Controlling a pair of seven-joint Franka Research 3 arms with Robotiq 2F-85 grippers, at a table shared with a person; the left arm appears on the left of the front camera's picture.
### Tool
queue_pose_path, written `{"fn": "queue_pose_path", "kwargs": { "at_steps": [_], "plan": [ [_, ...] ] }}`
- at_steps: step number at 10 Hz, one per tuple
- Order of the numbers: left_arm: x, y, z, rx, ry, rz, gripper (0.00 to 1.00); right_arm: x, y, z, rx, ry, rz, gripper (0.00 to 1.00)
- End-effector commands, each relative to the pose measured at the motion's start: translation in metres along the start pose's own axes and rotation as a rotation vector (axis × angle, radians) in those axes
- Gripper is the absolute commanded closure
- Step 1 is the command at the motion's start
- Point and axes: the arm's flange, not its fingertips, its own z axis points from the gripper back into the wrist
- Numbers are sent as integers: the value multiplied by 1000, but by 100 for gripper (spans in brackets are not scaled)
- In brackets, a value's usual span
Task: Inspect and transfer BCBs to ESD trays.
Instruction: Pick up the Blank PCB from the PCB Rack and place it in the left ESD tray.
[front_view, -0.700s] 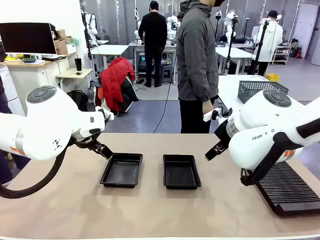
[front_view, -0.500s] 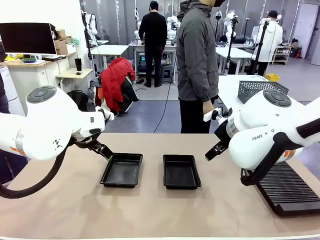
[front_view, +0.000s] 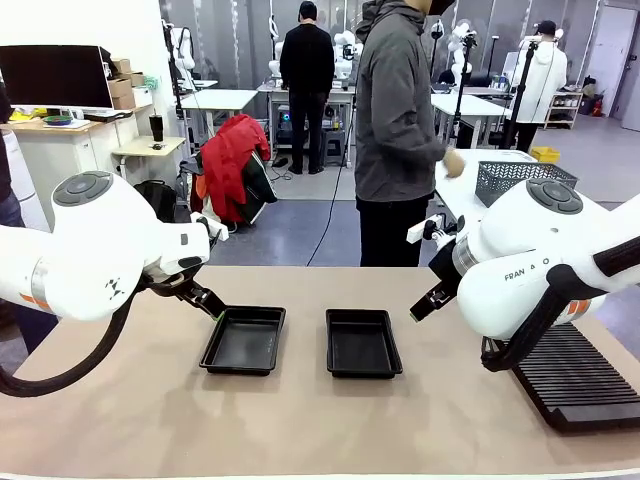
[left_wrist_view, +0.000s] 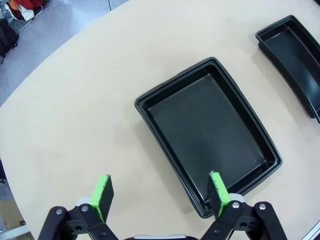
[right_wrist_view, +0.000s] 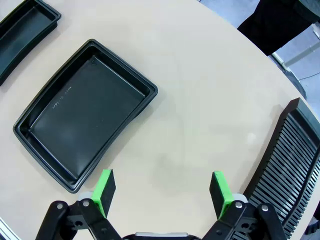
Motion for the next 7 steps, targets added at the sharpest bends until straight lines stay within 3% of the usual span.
{"fn": "queue_pose_path", "kwargs": {
  "at_steps": [1, 4, 7],
  "plan": [
    [0, 0, 0, 0, 0, 0, 0, 0, 0, 0, 0, 0, -1, 0],
    [0, 0, 0, 0, 0, 0, 0, 0, 0, 0, 0, 0, 0, 0],
    [21, -3, 43, -33, 69, 135, 0, 10, -25, 53, 66, 11, -129, 0]
  ]
}}
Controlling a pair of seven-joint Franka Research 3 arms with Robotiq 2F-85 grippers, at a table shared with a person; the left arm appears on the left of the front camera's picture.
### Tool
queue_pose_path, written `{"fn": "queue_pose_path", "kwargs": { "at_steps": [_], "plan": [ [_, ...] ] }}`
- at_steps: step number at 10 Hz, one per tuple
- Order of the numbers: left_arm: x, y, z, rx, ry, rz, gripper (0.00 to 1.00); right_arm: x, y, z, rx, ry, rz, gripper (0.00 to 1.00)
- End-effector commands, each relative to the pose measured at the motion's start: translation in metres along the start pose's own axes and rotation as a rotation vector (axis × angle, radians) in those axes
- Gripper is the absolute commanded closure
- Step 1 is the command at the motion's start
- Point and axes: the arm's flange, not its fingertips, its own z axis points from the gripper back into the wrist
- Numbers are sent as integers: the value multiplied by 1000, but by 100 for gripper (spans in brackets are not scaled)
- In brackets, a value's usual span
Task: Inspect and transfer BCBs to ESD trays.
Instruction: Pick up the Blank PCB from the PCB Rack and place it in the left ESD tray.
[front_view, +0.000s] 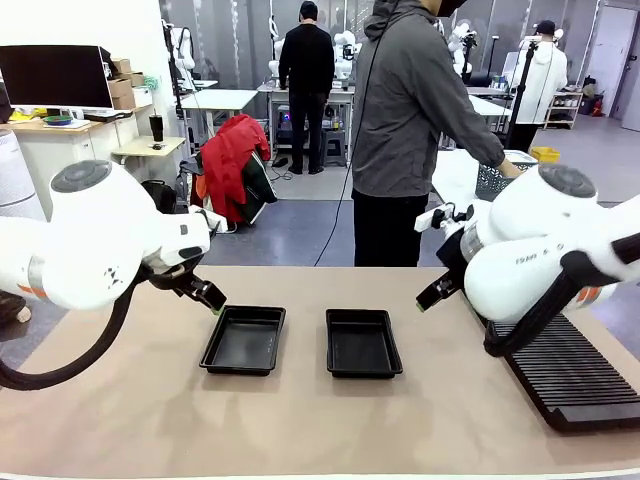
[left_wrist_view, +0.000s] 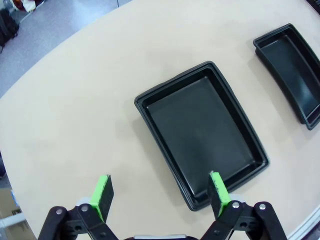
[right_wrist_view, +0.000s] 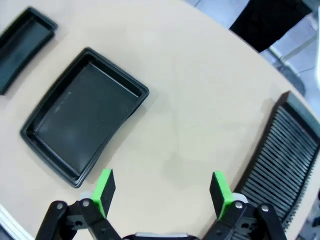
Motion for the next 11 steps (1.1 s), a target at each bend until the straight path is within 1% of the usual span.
{"fn": "queue_pose_path", "kwargs": {
  "at_steps": [1, 2, 3, 4, 6, 7, 8, 9, 11],
  "plan": [
    [13, -6, 38, -43, 71, 110, 0, 5, -16, 39, 107, 36, -82, 0],
    [20, -8, 53, -68, 97, 164, 0, 11, -27, 55, 139, 53, -123, 0],
    [27, -6, 71, -132, 138, 216, 0, 17, -33, 70, 197, 60, -167, 0],
    [36, -10, 91, -190, 157, 290, 0, 23, -46, 91, 224, 94, -213, 0],
    [50, -9, 130, -207, 128, 362, 0, 30, -66, 125, 311, 161, -352, 0],
    [58, -4, 146, -259, 124, 401, 0, 31, -76, 140, 348, 203, -399, 0],
    [68, 8, 160, -303, 121, 452, 0, 33, -88, 156, 407, 209, -469, 0],
    [71, 11, 169, -322, 112, 473, 0, 34, -98, 169, 433, 232, -516, 0],
    [75, 22, 188, -324, 88, 558, 0, 35, -118, 192, 468, 251, -600, 0]
  ]
}}
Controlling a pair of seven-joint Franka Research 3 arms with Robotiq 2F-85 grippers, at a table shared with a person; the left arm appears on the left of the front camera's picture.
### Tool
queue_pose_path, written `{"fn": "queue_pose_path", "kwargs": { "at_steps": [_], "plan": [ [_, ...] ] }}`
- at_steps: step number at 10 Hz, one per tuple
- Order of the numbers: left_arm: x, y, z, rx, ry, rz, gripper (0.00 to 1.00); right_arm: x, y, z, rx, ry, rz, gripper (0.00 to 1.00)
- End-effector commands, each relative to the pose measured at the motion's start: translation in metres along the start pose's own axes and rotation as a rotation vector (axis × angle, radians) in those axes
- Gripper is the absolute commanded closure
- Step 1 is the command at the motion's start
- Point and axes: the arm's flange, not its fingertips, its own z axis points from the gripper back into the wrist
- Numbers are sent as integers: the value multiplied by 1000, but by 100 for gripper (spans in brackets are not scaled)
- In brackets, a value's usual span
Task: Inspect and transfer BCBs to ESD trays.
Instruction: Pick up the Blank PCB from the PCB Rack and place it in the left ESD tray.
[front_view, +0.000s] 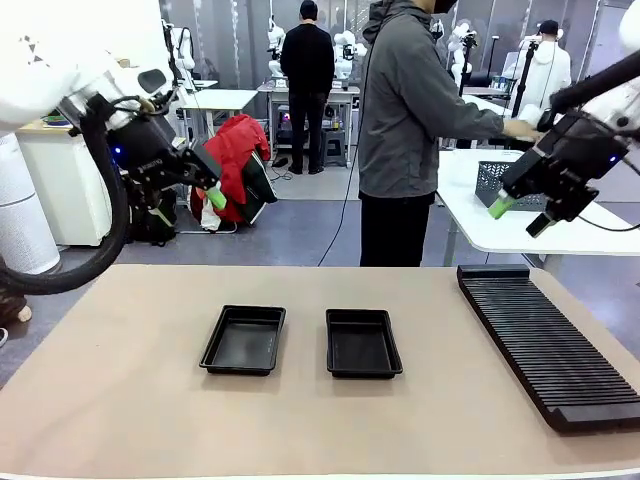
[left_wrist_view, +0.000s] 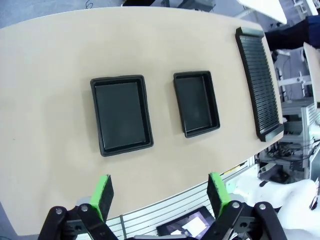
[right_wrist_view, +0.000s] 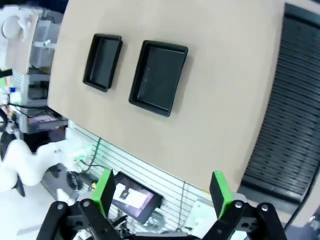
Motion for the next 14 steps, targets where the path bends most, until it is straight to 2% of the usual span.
{"fn": "queue_pose_path", "kwargs": {
  "at_steps": [1, 3, 6, 8, 10, 14],
  "plan": [
    [3, 9, 18, -32, 2, 99, 0, 7, -3, 23, 30, -17, -86, 0],
    [0, 15, 43, -68, -7, 164, 0, 6, -10, 50, 33, -48, -136, 0],
    [-2, 29, 81, -75, 25, 187, 0, 2, -26, 79, 57, -98, -173, 0],
    [-6, 42, 101, -99, 42, 210, 0, -2, -37, 88, 55, -121, -199, 0],
    [-4, 48, 118, -63, 68, 224, 0, -7, -46, 94, 62, -143, -212, 0],
    [-1, 58, 126, -72, 46, 237, 0, -11, -67, 102, 91, -151, -221, 0]
  ]
}}
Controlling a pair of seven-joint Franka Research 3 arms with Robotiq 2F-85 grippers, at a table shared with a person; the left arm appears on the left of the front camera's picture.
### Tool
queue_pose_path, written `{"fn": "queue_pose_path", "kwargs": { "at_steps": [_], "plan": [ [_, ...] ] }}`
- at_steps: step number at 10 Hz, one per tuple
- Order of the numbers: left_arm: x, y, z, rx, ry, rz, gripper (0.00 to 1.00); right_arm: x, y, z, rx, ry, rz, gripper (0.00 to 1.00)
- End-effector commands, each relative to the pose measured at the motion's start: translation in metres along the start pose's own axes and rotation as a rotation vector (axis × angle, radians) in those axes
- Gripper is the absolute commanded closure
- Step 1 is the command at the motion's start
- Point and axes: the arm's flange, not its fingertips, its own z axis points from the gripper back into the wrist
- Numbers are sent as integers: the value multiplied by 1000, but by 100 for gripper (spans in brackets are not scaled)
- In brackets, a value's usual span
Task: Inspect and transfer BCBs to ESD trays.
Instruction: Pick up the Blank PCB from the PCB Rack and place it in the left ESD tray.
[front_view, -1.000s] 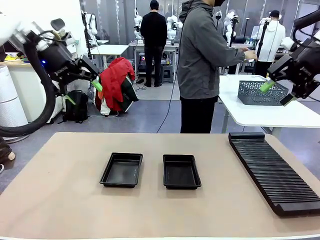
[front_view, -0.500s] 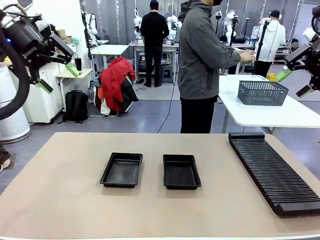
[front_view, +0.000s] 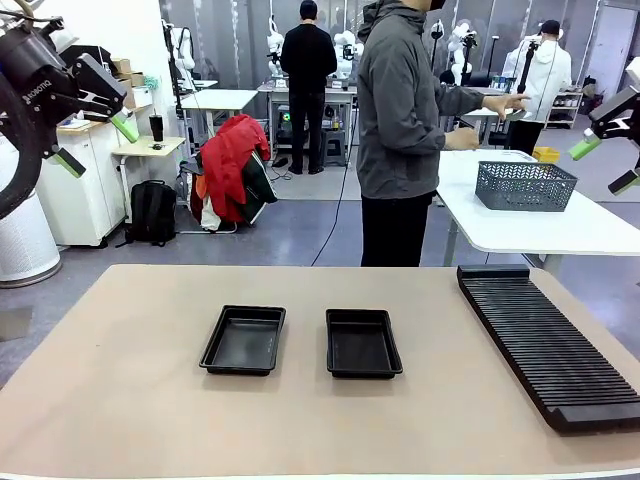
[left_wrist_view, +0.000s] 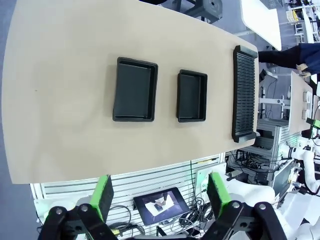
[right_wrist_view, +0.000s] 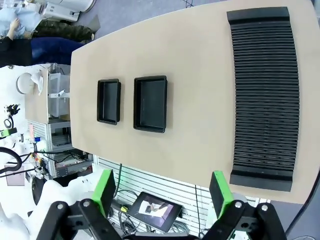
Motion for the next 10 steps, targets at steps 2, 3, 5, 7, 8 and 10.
{"fn": "queue_pose_path", "kwargs": {
  "at_steps": [2, 3, 5, 7, 8, 10],
  "plan": [
    [-5, 2, 9, -19, 1, -16, 0, 3, -10, 4, 46, 13, 13, 0],
    [-11, 2, 12, 0, -19, -42, 0, 4, -11, 5, 56, 0, 36, 0],
    [-1, -1, 4, -1, -8, -2, 0, 1, -7, 1, 5, -2, -4, 0],
    [-1, -1, 4, -1, -8, -2, 0, 1, -7, 1, 5, -2, -4, 0],
    [-1, -1, 4, -1, -8, -2, 0, 1, -7, 1, 5, -2, -4, 0],
    [1, -14, 11, 15, 14, -27, 0, 1, -7, 1, 5, -2, -4, 0]
  ]
}}
